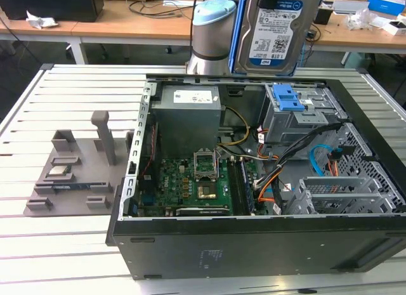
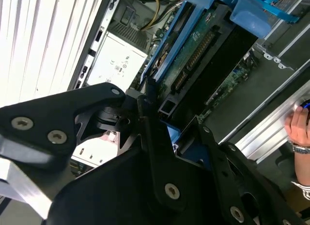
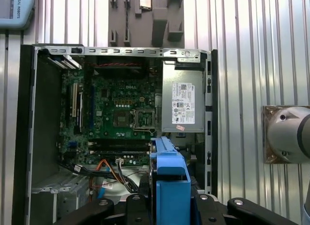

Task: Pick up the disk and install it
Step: 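Pick up the disk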

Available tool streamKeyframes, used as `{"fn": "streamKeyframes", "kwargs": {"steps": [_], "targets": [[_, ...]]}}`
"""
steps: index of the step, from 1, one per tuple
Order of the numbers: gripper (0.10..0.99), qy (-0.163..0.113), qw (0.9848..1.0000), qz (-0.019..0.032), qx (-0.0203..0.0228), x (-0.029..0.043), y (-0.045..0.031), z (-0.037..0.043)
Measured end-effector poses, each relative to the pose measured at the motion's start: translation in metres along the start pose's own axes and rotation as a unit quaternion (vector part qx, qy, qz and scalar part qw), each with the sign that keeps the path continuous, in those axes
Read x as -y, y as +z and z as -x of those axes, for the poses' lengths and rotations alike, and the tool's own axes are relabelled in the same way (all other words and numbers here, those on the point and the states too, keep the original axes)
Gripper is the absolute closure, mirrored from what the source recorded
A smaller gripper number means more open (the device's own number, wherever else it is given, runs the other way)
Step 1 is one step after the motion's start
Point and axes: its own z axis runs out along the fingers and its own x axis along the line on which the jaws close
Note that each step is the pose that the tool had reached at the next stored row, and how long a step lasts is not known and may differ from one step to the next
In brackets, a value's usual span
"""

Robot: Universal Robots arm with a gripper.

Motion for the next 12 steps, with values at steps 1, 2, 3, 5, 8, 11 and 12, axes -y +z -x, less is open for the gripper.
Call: {"fn": "streamKeyframes", "kwargs": {"steps": [1,2,3,5,8,11,12], "targets": [[0.718,0.0,1.0,0.0,0.0,0.0,0.0,-0.0011],[0.718,0.0,1.0,0.0,0.0,0.0,0.0,-0.0025],[0.718,0.0,1.0,0.0,0.0,0.0001,0.0,-0.0044],[0.718,0.0,1.0,0.0,0.0,0.0001,-0.0001,-0.0069],[0.718,0.0,1.0,0.0,0.0,0.0002,-0.0001,-0.0157],[0.718,0.0,1.0,0.0,0.0,0.0003,-0.0001,-0.0194],[0.718,0.0,1.0,0.0,0.0,0.0003,-0.0001,-0.0214]]}}
